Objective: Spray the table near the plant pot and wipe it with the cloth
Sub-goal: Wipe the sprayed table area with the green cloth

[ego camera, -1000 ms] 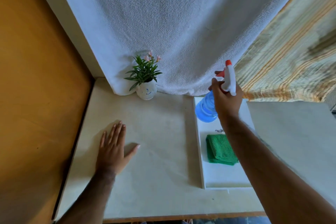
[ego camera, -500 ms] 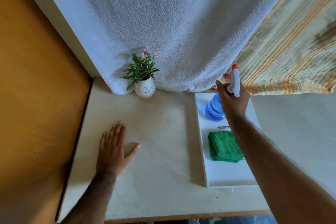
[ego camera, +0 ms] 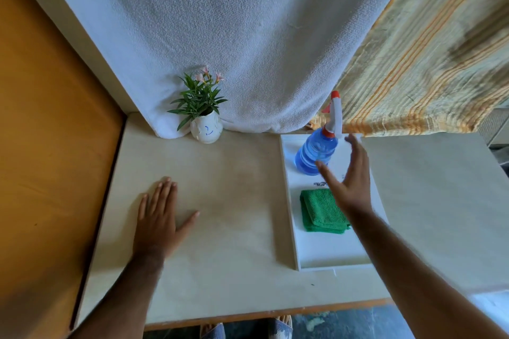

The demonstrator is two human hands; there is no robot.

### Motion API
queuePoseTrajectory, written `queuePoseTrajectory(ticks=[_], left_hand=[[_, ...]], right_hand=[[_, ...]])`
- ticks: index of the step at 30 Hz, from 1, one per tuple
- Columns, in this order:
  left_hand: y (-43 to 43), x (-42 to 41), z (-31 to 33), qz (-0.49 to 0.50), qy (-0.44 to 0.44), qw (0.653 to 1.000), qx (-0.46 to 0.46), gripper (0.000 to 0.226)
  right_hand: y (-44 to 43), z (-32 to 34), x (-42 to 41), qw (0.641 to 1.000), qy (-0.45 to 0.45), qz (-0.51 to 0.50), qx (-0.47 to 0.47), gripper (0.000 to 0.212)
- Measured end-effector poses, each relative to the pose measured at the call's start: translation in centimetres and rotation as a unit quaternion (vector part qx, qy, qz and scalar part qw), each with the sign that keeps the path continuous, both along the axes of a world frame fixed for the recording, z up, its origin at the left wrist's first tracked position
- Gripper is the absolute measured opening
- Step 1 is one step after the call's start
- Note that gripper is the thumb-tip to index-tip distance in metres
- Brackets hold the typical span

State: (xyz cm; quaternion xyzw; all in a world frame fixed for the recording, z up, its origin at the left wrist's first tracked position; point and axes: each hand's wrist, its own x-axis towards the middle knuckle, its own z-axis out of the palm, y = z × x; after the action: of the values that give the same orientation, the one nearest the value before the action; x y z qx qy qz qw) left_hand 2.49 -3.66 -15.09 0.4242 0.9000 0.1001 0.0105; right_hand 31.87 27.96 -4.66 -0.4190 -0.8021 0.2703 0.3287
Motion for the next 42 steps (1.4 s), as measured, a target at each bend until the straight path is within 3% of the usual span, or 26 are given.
queuePoseTrajectory(ticks=[2, 5, 9, 12, 16, 19, 24, 30, 34, 42], left_hand=[[0.0, 0.2, 0.0, -0.005, 0.011, 1.000, 0.012, 0.095], [0.0, 0.2, 0.0, -0.008, 0.022, 1.000, 0.020, 0.093], [0.2, 0.3, -0.2, -0.011, 0.029, 0.999, 0.023, 0.093], [0.3, 0.4, -0.2, -0.012, 0.030, 0.999, 0.026, 0.093], [0.2, 0.6, 0.0, -0.012, 0.043, 0.999, 0.029, 0.092], [0.2, 0.6, 0.2, -0.013, 0.054, 0.998, 0.032, 0.090], [0.3, 0.6, 0.3, -0.006, 0.034, 0.999, 0.018, 0.093], [0.1, 0.5, 0.5, -0.010, 0.005, 1.000, -0.005, 0.095], [0.2, 0.2, 0.4, -0.010, -0.019, 1.000, -0.008, 0.097], [0.1, -0.1, 0.3, -0.003, -0.033, 0.999, -0.020, 0.102]], right_hand=[[-1.5, -1.6, 3.4, 0.986, -0.102, 0.106, 0.080, 0.094], [-3.0, -4.0, 7.3, 0.931, -0.232, 0.245, 0.138, 0.099], [-3.6, -4.9, 8.7, 0.899, -0.332, 0.251, 0.136, 0.099], [-3.6, -4.7, 7.8, 0.907, -0.320, 0.230, 0.149, 0.090], [-4.1, -4.4, 6.5, 0.913, -0.323, 0.214, 0.126, 0.093], [-4.2, -3.9, 5.2, 0.917, -0.326, 0.197, 0.120, 0.080], [-4.3, -1.2, 3.1, 0.956, -0.257, 0.131, 0.055, 0.069], [-6.1, 2.8, -4.4, 0.961, -0.142, 0.222, 0.079, 0.067], [-6.7, 3.1, -11.8, 0.943, -0.123, 0.290, 0.111, 0.057], [-6.5, 0.8, -21.3, 0.936, -0.115, 0.304, 0.136, 0.054]])
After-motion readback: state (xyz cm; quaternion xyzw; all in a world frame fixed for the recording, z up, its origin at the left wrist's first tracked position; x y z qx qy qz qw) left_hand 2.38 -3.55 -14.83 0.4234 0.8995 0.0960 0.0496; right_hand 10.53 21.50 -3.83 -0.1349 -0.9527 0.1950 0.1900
